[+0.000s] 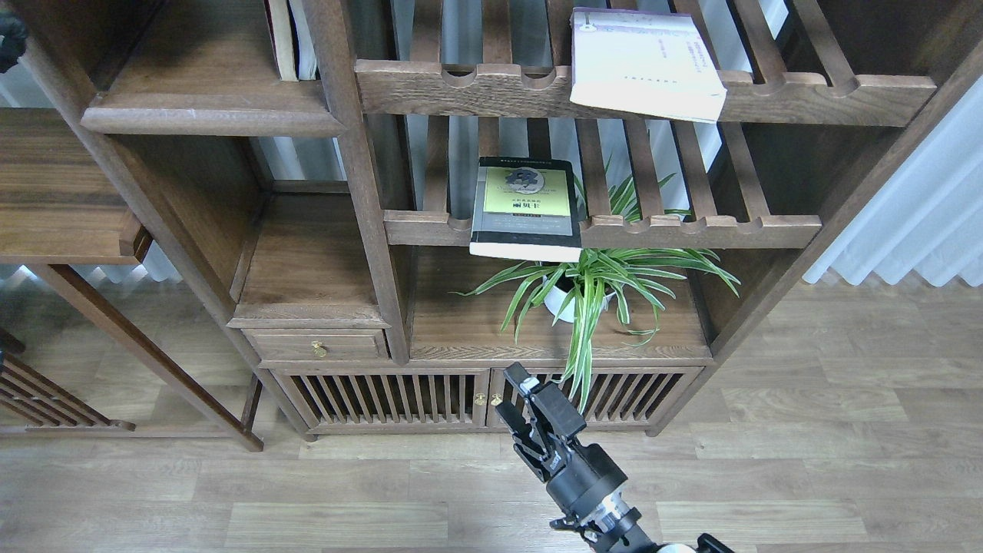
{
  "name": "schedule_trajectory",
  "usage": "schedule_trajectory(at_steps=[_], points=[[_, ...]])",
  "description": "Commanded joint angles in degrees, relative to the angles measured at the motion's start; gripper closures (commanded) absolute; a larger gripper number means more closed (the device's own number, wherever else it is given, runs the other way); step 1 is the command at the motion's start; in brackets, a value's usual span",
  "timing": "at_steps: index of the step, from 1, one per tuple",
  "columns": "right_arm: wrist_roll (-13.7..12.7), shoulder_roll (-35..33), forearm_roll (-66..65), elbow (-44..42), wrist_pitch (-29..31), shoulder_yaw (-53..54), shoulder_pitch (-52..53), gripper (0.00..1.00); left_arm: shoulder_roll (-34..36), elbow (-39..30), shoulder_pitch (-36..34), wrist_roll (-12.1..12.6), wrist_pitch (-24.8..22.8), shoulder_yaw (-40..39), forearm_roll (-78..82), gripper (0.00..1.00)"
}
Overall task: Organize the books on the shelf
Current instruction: 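Place the red book upright on the upper shelf with the left gripper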
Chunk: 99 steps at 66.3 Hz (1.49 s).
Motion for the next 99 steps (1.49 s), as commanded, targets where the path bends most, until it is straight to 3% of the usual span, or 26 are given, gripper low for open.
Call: schedule_trajectory(at_steps=[1, 20, 37, 52, 62, 65, 67, 68, 76, 83, 91, 99], points=[[0.4, 0.0, 1.5, 0.0, 0.0, 0.1, 3.0, 0.00, -0.8, 2.9, -1.1, -1.4, 0.0, 2.1, 0.1, 0.93], [1.4, 0.0, 4.2, 0.1, 0.0, 0.1, 5.8, 0.00, -2.4, 5.4, -1.0, -8.2, 0.0, 3.7, 0.2, 0.93], [1.5, 0.0, 4.3, 0.2, 0.0, 0.1, 5.9, 0.00, -4.8, 10.0, -1.6, -8.1, 0.0, 5.9, 0.4, 0.91], [1.5, 0.0, 4.3, 0.7, 0.0, 0.1, 5.7, 0.00, -4.9, 10.2, -2.0, -7.9, 0.0, 6.1, 0.7, 0.79], [1.5, 0.0, 4.3, 1.6, 0.0, 0.5, 5.3, 0.00, -4.9, 10.1, -2.9, -5.8, 0.0, 6.2, 2.8, 0.57], [1.5, 0.0, 4.3, 1.6, 0.0, 0.9, 5.2, 0.00, -5.0, 9.9, -3.0, -4.3, 0.0, 6.2, 2.8, 0.41], [1.5, 0.0, 4.3, 1.7, 0.0, 1.2, 5.2, 0.00, -5.1, 9.8, -3.1, -2.5, 0.3, 6.1, 2.8, 0.24], [1.5, 0.0, 4.3, 1.8, 0.0, 1.3, 5.2, 0.00, -5.1, 9.7, -3.1, -1.9, 0.3, 6.1, 2.8, 0.22], [1.5, 0.0, 4.3, 2.1, 0.0, 1.3, 4.9, 0.00, -5.8, 8.3, -3.0, 2.0, 0.3, 5.4, 2.7, 0.18], [1.5, 0.0, 4.3, 2.1, 0.0, 1.8, 4.9, 0.00, -5.5, 5.5, -2.5, 2.1, 0.2, 4.2, 2.6, 0.17], [1.6, 0.0, 4.2, 2.6, 0.0, 3.1, 4.8, 0.00, -3.1, -2.4, 1.0, 3.2, 0.4, 0.3, 2.5, 0.16], [1.6, 0.0, 4.2, 3.5, 0.0, 3.7, 3.5, 0.00, 0.1, -9.3, 4.7, 7.2, 0.4, -3.1, 2.5, 0.16]])
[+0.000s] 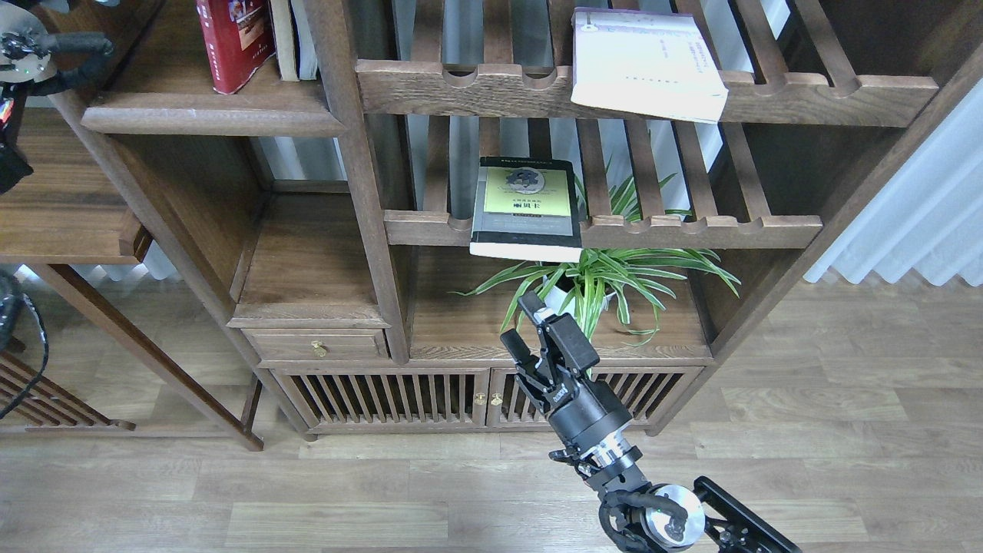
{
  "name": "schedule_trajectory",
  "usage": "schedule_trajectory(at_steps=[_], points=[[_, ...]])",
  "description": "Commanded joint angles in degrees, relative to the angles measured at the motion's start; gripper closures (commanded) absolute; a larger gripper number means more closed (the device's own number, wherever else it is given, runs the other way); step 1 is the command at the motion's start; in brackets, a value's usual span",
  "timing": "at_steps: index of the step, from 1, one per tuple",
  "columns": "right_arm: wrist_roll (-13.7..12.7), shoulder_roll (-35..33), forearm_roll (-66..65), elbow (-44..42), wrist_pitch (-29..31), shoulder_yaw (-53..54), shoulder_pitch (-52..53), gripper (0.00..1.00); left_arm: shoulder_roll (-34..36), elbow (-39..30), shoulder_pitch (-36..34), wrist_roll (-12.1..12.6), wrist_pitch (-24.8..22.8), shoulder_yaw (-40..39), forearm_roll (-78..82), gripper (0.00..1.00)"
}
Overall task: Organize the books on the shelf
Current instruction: 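Place the red book upright on the upper shelf with the left gripper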
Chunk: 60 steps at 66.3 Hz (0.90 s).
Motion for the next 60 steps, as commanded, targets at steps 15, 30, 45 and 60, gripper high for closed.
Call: schedule_trajectory(at_steps=[15, 30, 45, 60], points=[[0.0, 0.0, -0.1, 0.8, 0.0, 0.6, -1.2, 0.00, 5.2, -14.7, 8.7, 3.6, -0.2, -10.4, -0.2, 0.13], [0.6, 0.0, -0.4, 0.7, 0.0, 1.8, -1.3, 0.00, 11.6, -28.3, 22.5, 6.6, -0.3, -18.1, -9.0, 0.12], [1.8, 0.0, -2.5, 2.8, 0.0, 5.1, -1.2, 0.00, 13.0, -32.8, 34.1, 15.9, -0.3, -18.5, -24.3, 0.04], [2.0, 0.0, -5.8, 12.1, 0.0, 10.4, -2.6, 0.00, 13.1, -34.5, 45.3, 20.5, -0.3, -18.8, -26.8, 0.02]])
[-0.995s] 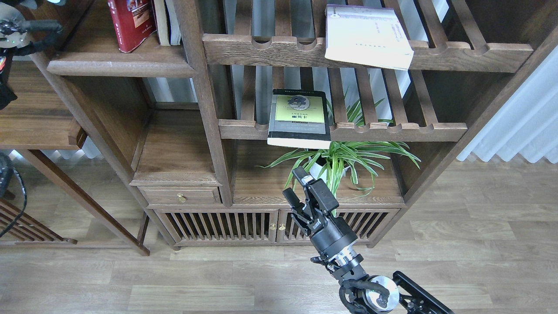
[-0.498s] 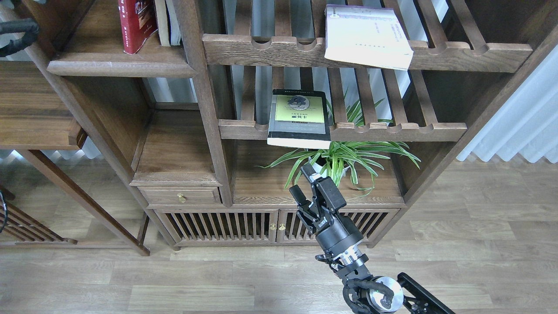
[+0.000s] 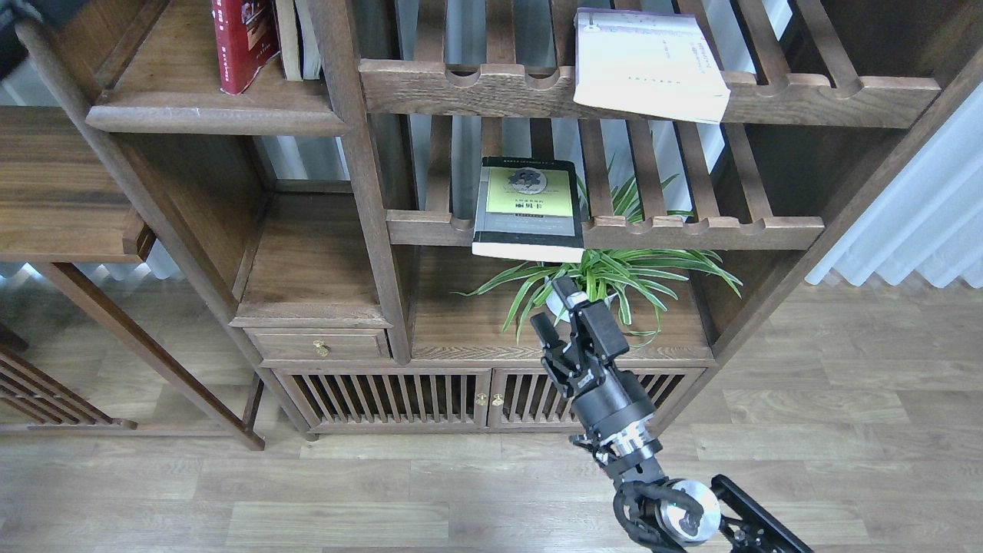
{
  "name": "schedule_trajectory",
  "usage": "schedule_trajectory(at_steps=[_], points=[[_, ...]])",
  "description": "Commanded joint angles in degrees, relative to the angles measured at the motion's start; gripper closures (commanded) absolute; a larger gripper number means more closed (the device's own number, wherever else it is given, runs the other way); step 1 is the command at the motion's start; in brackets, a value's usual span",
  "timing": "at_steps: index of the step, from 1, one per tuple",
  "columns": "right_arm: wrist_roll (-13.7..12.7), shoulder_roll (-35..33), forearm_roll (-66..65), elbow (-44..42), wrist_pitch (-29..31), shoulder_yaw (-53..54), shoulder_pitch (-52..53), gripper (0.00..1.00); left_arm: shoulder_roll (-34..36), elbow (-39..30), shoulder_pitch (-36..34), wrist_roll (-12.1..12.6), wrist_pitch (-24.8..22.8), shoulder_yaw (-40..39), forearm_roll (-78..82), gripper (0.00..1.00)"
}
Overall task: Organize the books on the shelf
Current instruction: 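Place the red book upright on the upper shelf with the left gripper, then reach the right gripper up and grasp the white book's edge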
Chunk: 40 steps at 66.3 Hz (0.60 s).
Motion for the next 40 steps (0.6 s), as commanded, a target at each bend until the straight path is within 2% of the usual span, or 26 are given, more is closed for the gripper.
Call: schedule_trajectory(at_steps=[1, 9, 13, 25, 40], points=[[0.1, 0.0, -1.0, 5.4, 0.0, 2.6, -1.0, 0.00, 0.0, -0.2, 4.5, 1.1, 0.0, 0.0, -0.6, 0.02], [0.6, 0.0, -3.7, 11.1, 0.0, 5.0, -1.0, 0.00, 0.0, 0.4, 6.3, 1.0, 0.0, -0.5, -0.6, 0.01], [1.5, 0.0, -6.1, 13.7, -5.8, 6.6, -1.0, 0.00, 0.0, 0.9, 6.6, 1.0, 0.0, -1.2, -0.6, 0.01], [3.0, 0.0, -7.3, 14.0, -12.3, 7.4, 0.4, 0.00, 0.0, 1.2, 6.6, 1.0, 0.0, -1.9, -0.6, 0.01], [3.3, 0.0, -8.2, 13.2, -18.4, 7.7, 6.3, 0.00, -0.8, 1.5, 8.0, 1.0, 0.0, -2.1, -0.6, 0.01]])
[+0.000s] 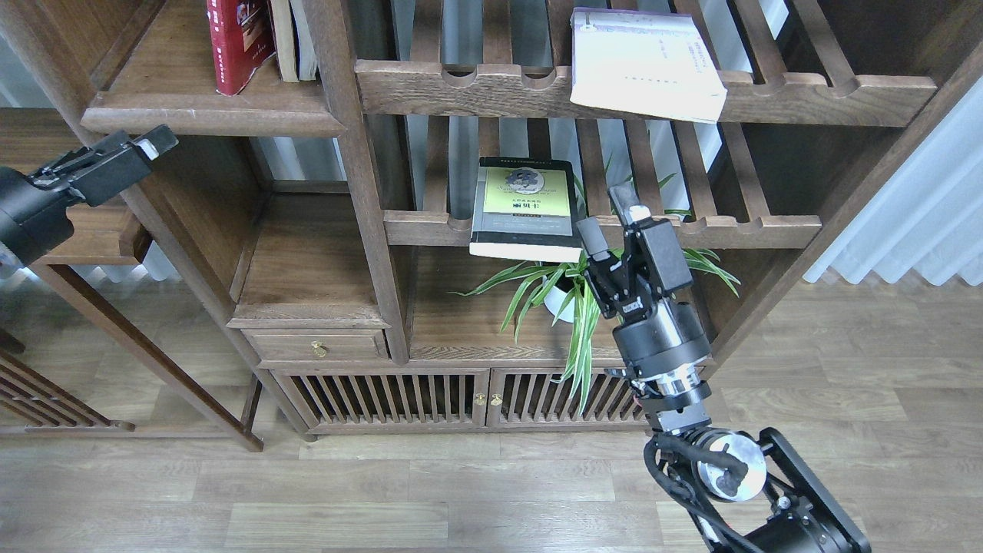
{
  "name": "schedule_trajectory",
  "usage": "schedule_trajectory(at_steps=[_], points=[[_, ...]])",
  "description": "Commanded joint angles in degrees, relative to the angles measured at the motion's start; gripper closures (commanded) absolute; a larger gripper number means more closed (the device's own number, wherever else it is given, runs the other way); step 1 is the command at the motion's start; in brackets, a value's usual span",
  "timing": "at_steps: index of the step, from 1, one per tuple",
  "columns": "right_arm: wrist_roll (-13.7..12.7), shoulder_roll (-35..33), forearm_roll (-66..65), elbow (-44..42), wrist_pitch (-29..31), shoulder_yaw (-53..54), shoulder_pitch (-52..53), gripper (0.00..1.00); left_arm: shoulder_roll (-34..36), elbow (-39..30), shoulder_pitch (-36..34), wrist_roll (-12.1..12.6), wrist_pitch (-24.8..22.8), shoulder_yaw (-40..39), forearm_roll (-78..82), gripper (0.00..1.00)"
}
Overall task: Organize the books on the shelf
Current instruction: 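Reach the right gripper up and grasp the white book's edge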
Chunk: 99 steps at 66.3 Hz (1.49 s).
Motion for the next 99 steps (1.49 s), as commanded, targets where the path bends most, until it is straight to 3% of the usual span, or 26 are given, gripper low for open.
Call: schedule_trajectory(at_steps=[1, 47, 63, 78, 99], points=[[0.4, 0.0, -0.2, -0.7, -2.6, 0.3, 3.6, 0.00, -0.5, 0.0, 0.6, -0.1, 0.0, -0.1, 0.0, 0.01], [1.3, 0.0, 0.0, -2.2, -13.9, 6.5, 13.5, 0.01, -2.1, 0.1, 0.5, -0.2, 0.0, -1.8, -0.2, 0.01], [4.9, 0.0, 0.4, -2.4, -15.0, 7.2, 13.8, 0.16, -4.8, 0.3, 0.3, 0.0, 0.0, -1.7, -0.1, 0.01], [5.7, 0.0, 0.5, -2.4, -15.4, 7.7, 13.9, 0.30, -5.4, 1.0, 0.3, 0.1, 0.0, -1.8, -0.1, 0.01], [5.7, 0.0, 0.7, -2.4, -17.6, 7.7, 14.8, 0.33, -5.9, 1.5, 0.3, 0.0, 0.0, -1.8, -0.1, 0.01]])
